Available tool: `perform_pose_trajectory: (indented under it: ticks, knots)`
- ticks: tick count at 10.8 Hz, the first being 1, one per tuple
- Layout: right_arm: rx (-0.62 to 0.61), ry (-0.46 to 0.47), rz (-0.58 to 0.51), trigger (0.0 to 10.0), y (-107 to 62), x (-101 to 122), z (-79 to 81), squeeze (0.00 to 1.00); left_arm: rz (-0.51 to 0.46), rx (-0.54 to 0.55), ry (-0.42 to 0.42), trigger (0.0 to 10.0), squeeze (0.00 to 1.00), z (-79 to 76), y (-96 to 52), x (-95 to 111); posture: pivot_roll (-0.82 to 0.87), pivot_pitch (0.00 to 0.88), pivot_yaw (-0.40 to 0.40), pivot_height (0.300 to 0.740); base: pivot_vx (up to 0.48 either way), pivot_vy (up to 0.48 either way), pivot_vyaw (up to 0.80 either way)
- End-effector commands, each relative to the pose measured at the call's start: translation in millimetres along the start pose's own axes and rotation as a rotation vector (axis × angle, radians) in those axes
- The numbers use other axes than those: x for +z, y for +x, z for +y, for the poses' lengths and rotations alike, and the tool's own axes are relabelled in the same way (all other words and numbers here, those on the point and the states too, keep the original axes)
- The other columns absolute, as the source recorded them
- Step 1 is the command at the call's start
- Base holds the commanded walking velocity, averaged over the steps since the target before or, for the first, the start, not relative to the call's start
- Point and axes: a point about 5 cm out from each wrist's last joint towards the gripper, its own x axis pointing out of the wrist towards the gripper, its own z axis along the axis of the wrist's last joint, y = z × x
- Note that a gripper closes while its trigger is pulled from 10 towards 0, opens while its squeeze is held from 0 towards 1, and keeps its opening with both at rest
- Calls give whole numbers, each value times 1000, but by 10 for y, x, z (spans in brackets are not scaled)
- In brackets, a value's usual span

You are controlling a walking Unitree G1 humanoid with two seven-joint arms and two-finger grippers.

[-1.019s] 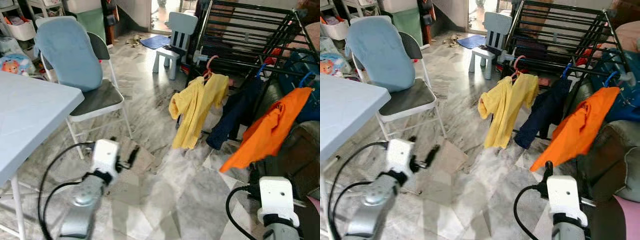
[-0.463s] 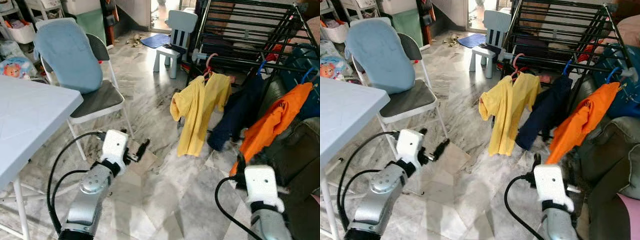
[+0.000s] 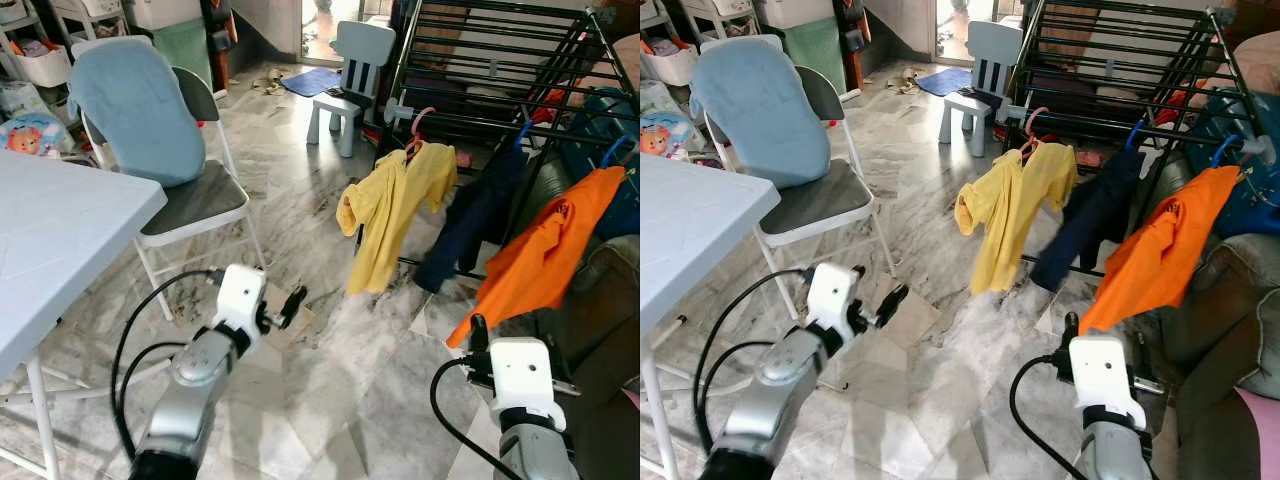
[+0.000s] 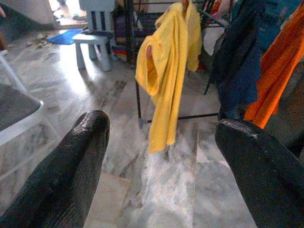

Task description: Hang hanger

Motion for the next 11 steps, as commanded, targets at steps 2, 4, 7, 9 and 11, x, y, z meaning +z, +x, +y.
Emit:
perform_pose_trajectory:
  ticks: [2, 4, 7, 9, 11]
  knots:
    - [12, 2, -37, 10000, 8, 82, 2, 0, -19, -27, 9, 10000, 0, -33, 49, 27, -20, 0, -12, 740, 309, 296, 0]
    - [6, 35, 7, 10000, -10, -39, 50, 0, -4, -40, -7, 10000, 0, -76, 57, -33, -3, 0, -17, 740, 281, 390, 0]
    - [24, 5, -12, 10000, 35, 20, 101, 0, -12, -44, 1, 10000, 0, -33, 91, -7, -15, 0, 6, 740, 294, 377, 0]
    - [-6, -6, -41, 10000, 84, 62, 70, 0, -11, -57, 0, 10000, 0, -58, 127, -1, -21, 0, 11, 740, 351, 328, 0]
    - [-56, 11, 1, 10000, 115, 41, 22, 0, -12, -67, 4, 10000, 0, -48, 156, 14, -17, 0, 17, 740, 364, 311, 0]
